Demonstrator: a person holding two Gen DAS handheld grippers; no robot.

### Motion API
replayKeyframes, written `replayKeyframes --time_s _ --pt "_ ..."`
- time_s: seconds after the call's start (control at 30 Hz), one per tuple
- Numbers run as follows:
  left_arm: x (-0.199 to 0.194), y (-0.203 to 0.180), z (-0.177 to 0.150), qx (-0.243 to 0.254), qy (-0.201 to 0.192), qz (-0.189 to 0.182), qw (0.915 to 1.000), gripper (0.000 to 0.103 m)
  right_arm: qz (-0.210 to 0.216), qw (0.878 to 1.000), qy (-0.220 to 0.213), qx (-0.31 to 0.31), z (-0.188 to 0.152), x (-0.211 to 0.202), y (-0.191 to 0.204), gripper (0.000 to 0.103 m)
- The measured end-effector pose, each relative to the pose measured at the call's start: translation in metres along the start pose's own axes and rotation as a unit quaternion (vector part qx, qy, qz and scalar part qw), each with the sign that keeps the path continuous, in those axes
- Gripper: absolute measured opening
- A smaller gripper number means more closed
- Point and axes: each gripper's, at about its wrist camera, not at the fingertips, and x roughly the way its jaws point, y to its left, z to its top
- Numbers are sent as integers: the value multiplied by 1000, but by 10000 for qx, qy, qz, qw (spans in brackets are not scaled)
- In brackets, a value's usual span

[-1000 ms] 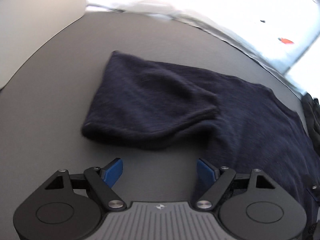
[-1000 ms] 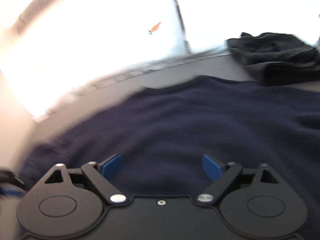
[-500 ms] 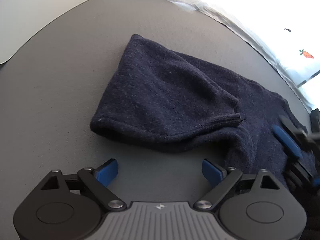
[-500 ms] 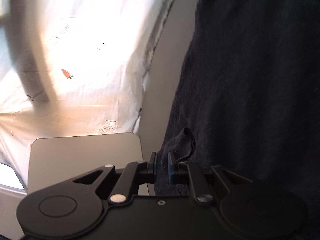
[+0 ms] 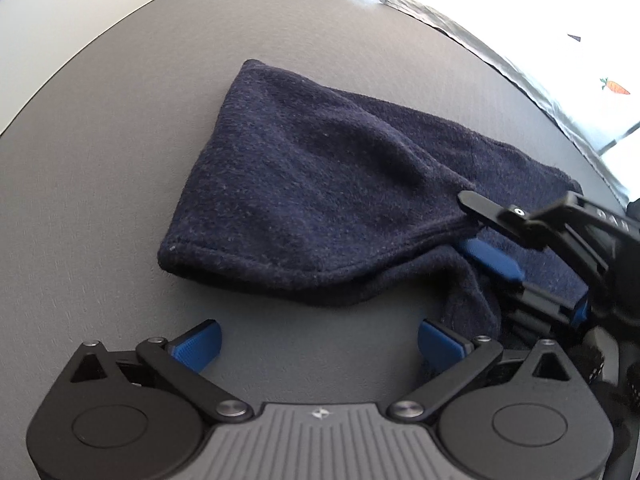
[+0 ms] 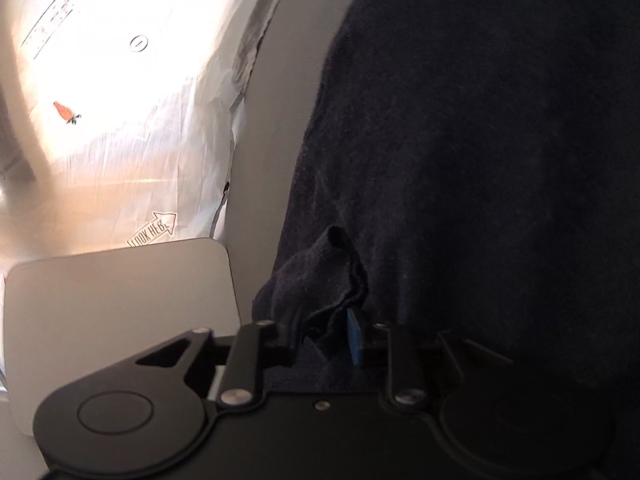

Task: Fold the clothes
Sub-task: 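Grasp the navy sweater side edge with the right tool and fold it over the body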

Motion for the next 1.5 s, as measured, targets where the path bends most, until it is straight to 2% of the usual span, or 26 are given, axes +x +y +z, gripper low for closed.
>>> replayKeyframes --time_s 0.03,0.27,0.47,0.63,0.77,0.9,1.13,1.5 --pt "0 0 -1 27 -4 5 10000 103 -38 9999 -25 -122 0 0 3 7" --pt "-12 -4 -7 -36 -81 111 9999 103 177 9965 -552 -607 -11 -40 13 6" --pt "-37 -21 -31 128 -420 50 9990 103 334 9899 -1190 -698 -14 -108 4 6" --pt "-55 -47 -59 267 -681 -27 9973 103 183 9837 -1574 -852 -15 -170 -14 6" --pt "-67 -71 -85 330 -790 -5 9963 103 100 9823 -1741 -677 -9 -215 -38 6" --pt "-66 -87 -109 184 -648 -44 9977 103 -93 9820 -1740 -724 2 -244 -53 6" --pt "-53 -115 -150 -183 -306 29 9994 103 -468 9775 -1587 -1311 20 -286 -70 6" --pt "-32 -150 -196 -959 -98 264 9950 103 -710 9780 -1259 -1507 52 -341 -112 6"
